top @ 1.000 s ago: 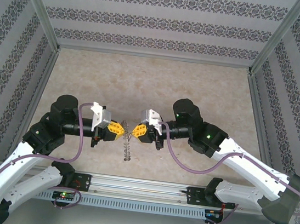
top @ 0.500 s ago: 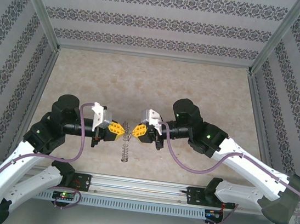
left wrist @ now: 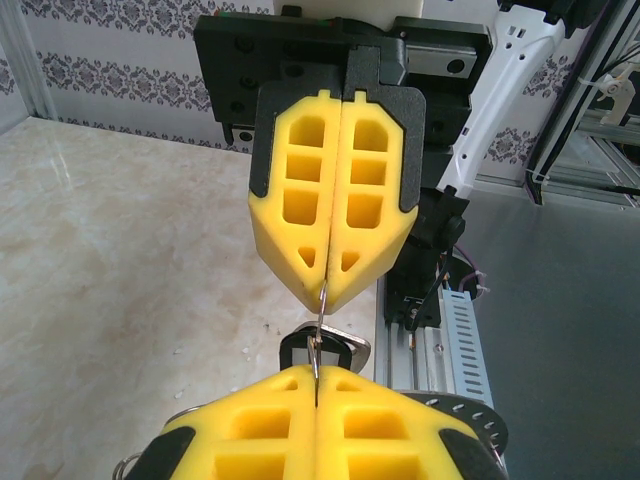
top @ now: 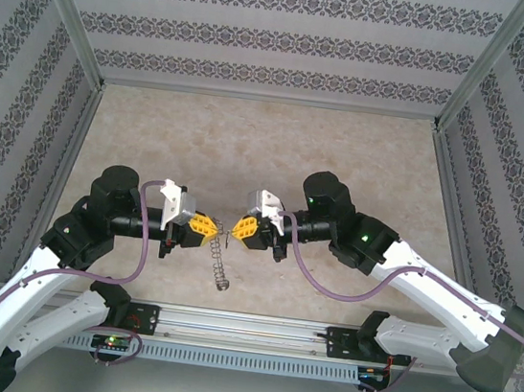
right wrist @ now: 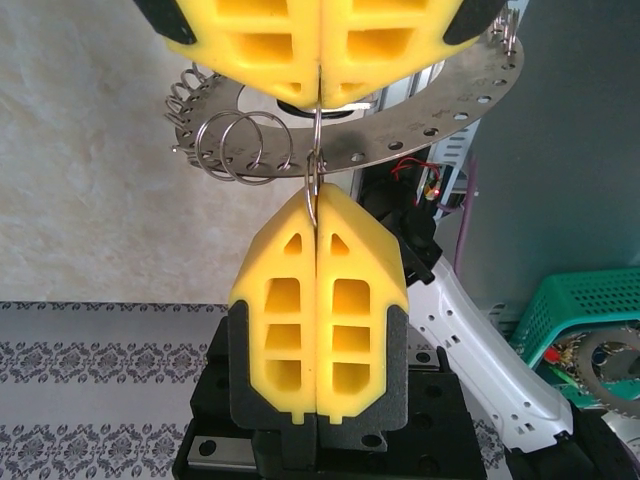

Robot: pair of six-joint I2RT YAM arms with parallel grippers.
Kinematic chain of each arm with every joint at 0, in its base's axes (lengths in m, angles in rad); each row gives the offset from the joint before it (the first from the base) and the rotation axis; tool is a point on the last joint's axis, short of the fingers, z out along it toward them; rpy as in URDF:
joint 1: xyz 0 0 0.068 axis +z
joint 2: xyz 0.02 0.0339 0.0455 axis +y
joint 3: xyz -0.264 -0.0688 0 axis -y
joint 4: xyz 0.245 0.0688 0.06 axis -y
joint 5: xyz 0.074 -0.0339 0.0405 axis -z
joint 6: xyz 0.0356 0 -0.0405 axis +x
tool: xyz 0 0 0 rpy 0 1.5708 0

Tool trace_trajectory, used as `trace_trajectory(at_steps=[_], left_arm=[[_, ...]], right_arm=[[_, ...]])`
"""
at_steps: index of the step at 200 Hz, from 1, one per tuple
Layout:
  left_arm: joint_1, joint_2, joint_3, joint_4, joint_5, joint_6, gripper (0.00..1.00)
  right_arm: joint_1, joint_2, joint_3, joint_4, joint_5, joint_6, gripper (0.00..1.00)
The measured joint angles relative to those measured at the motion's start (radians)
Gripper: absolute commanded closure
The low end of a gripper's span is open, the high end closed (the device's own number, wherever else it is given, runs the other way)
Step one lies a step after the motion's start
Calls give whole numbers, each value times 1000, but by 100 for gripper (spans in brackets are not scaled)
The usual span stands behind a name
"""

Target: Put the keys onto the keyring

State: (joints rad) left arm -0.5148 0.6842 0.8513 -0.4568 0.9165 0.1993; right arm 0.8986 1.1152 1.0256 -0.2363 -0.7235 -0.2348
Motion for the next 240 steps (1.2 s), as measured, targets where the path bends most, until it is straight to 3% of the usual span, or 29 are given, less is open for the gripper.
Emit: trace_trajectory(at_steps=[240], left_arm=[[0, 16, 0, 0, 15, 0, 100]], right_arm=[[-7, 15, 0, -8, -19, 3, 100]])
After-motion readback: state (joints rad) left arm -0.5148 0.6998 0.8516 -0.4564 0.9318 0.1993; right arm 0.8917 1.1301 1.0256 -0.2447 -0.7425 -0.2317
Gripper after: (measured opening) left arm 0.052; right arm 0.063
